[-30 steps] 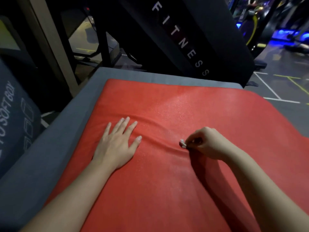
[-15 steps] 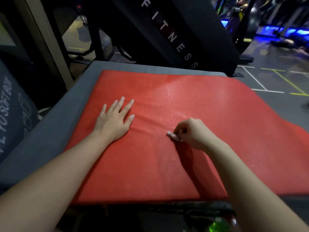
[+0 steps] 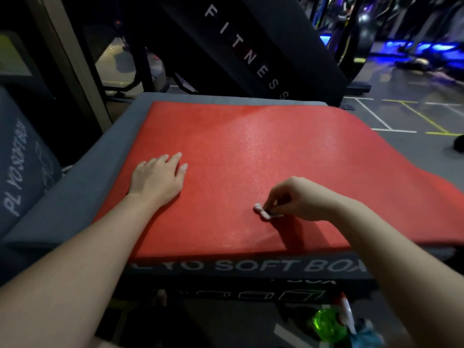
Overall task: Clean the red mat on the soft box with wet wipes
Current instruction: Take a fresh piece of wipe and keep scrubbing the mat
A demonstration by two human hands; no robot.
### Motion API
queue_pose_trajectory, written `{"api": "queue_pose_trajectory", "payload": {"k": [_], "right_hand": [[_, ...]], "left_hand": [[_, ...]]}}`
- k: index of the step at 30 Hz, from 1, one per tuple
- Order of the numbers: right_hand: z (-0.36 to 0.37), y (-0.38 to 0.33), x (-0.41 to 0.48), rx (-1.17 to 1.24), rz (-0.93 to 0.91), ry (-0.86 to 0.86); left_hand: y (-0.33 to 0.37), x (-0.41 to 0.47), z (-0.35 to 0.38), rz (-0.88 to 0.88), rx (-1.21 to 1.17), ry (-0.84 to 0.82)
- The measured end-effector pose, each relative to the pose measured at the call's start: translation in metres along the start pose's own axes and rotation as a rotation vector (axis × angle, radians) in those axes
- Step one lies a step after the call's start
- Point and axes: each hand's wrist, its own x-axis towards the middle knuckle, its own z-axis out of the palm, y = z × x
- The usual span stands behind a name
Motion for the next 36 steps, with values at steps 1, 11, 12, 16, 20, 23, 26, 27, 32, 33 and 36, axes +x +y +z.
{"api": "queue_pose_trajectory", "payload": {"k": [1,11,12,16,20,23,26,27,32,33,36], "right_hand": [[0.007,-0.003,-0.005,-0.02,-0.013,0.087],[0.031,-0.019,-0.05,-0.004,-0.017,0.15],[0.035,-0.02,-0.053,-0.002,-0.022,0.201],[0.045,-0.031,-0.056,-0.009,0.003,0.33],[0.04,-0.039,-0.076,-0.027,0.038,0.137],[0.047,-0.041,-0.087,-0.024,-0.035,0.123],[0.065,-0.046,-0.084,0.051,-0.128,0.202],[0.07,-0.049,-0.08,0.079,-0.145,0.216],[0.076,-0.045,-0.047,0.059,-0.15,0.326],[0.073,-0.041,-0.038,0.047,-0.109,0.361],[0.061,-0.033,-0.02,0.067,-0.019,0.384]], "left_hand": [[-0.001,-0.007,-0.002,0.001,0.002,0.002],[-0.01,-0.065,-0.014,-0.031,-0.109,-0.066],[-0.011,-0.07,-0.016,-0.038,-0.117,-0.074],[-0.017,-0.09,-0.027,-0.086,-0.191,-0.086],[-0.025,-0.1,-0.029,-0.117,-0.245,-0.121],[-0.026,-0.103,-0.028,-0.123,-0.239,-0.136],[-0.023,-0.101,-0.028,-0.11,-0.206,-0.141],[-0.022,-0.099,-0.027,-0.109,-0.203,-0.141],[-0.021,-0.082,-0.021,-0.099,-0.16,-0.142],[-0.02,-0.078,-0.019,-0.096,-0.141,-0.143],[-0.018,-0.071,-0.016,-0.089,-0.074,-0.15]]}}
